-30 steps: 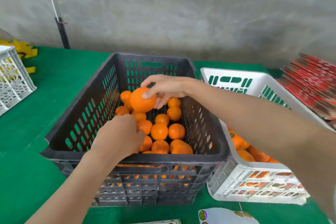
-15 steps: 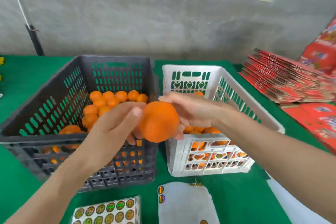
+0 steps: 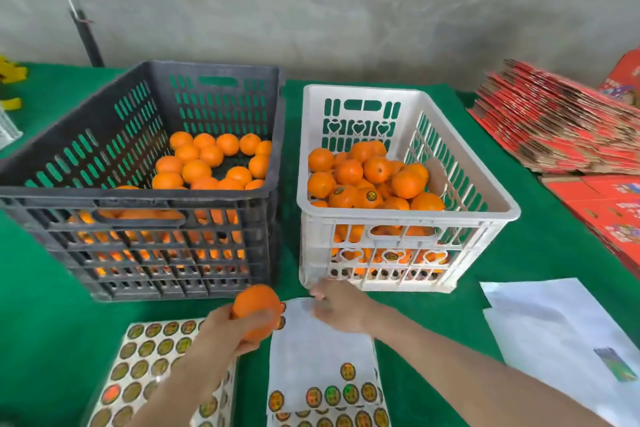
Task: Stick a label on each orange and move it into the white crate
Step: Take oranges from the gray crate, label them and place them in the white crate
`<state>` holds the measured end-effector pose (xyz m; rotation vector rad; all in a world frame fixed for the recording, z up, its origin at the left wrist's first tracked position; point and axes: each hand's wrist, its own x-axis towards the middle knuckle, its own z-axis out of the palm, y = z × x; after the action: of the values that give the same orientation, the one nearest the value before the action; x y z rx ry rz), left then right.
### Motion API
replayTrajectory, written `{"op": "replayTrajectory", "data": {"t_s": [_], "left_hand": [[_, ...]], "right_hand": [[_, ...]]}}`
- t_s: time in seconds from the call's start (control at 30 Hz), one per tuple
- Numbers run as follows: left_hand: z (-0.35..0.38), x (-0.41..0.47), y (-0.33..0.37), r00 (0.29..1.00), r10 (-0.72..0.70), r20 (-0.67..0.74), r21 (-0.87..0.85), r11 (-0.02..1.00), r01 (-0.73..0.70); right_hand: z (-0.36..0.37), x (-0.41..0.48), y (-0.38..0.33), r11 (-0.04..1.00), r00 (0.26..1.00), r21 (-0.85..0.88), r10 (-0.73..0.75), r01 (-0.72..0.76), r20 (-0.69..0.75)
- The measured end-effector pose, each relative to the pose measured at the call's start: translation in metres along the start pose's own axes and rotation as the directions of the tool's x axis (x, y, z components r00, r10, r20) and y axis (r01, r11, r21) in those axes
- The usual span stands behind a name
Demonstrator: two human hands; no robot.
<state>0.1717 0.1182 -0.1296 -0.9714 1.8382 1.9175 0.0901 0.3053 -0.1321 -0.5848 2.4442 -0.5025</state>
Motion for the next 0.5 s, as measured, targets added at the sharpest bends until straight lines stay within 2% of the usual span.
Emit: {"op": "replayTrajectory", "data": {"t_s": [0.1,0.2,0.3,0.4,0.5], "left_hand": [[0.0,0.012,-0.013,0.994,-0.11,0.011,-0.337,0.935,0.108],[0.006,0.014,-0.016,0.985,-0.147,0.089,-0.446,0.878,0.171],[0.01,0.01,-0.012,0.986,-0.134,0.098,-0.478,0.863,0.164],[0.003,0.009,-0.011,0.991,-0.081,0.107,-0.45,0.885,0.121],[-0.003,0.012,-0.013,0.978,-0.023,0.21,-0.461,0.88,0.119]], "right_hand": [[0.03,0.021,0.004,0.983,0.992,-0.161,-0.104,0.093,-0.066],[0.046,0.034,0.0,0.97,0.976,-0.228,-0.132,0.091,-0.173],[0.046,0.035,-0.004,0.988,0.956,-0.056,-0.153,0.143,-0.249],[0.032,0.024,-0.003,0.968,0.968,0.184,-0.13,0.171,-0.216],[0.021,0.011,-0.003,0.95,0.966,0.23,-0.164,0.209,-0.2]]}}
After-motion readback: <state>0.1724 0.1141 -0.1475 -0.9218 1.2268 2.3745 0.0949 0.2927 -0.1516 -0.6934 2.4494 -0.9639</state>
